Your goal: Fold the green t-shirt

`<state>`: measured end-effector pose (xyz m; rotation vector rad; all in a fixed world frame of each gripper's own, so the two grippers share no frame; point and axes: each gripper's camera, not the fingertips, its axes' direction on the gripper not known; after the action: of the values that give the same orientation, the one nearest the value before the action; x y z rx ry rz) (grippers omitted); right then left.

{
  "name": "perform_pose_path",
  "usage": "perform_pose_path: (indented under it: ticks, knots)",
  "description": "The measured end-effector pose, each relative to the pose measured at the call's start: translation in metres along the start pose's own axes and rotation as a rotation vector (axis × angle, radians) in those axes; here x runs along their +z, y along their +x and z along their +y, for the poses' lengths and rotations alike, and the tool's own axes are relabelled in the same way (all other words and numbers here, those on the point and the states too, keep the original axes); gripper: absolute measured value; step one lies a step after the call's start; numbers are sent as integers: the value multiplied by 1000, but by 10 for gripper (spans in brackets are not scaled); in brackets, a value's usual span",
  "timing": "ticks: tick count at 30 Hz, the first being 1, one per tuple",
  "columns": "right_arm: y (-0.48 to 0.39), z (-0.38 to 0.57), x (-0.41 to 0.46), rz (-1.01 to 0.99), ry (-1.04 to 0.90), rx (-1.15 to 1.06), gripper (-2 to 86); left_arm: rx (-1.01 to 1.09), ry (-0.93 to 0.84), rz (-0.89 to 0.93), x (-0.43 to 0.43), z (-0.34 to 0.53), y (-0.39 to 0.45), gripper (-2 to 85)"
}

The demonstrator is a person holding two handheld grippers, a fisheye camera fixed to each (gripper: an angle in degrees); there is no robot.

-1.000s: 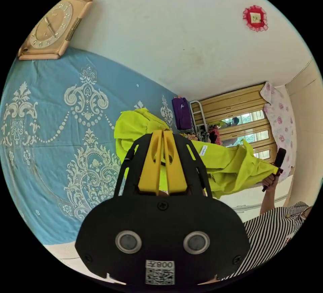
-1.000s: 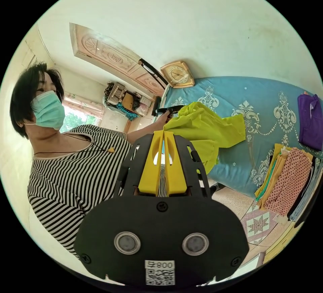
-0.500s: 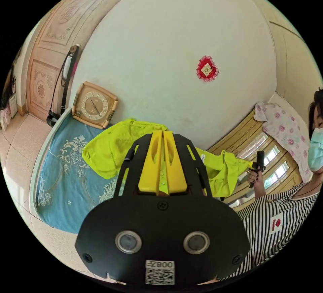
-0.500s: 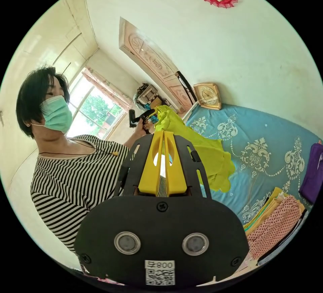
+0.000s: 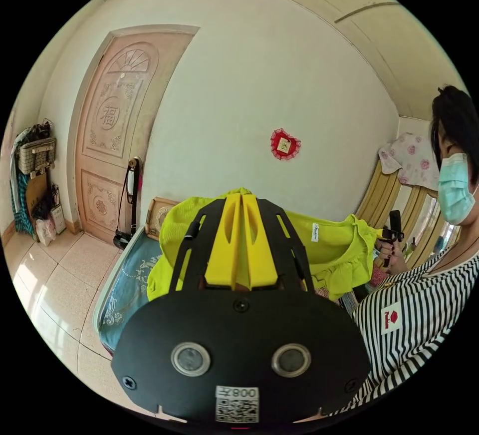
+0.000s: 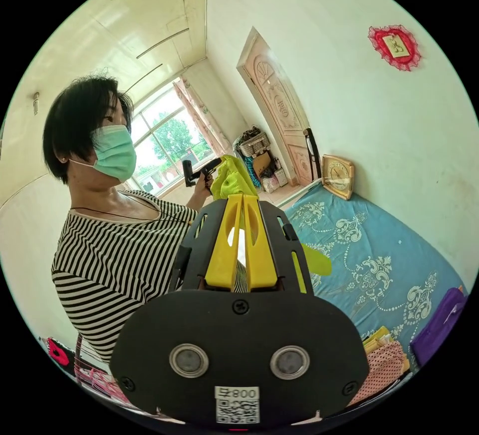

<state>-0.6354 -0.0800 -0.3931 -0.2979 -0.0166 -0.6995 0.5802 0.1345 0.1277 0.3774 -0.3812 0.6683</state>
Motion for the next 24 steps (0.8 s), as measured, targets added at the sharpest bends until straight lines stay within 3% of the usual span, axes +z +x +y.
perform_pose_path:
  ticks: [9,24]
  knots:
    - [-37,15,-10,-2,-19,-102,-2,64,34,-41,-63,-14,79,2]
    - [-30,28,12,-15,-56,-30,2,30,-28,-61,-90,-21,128,3]
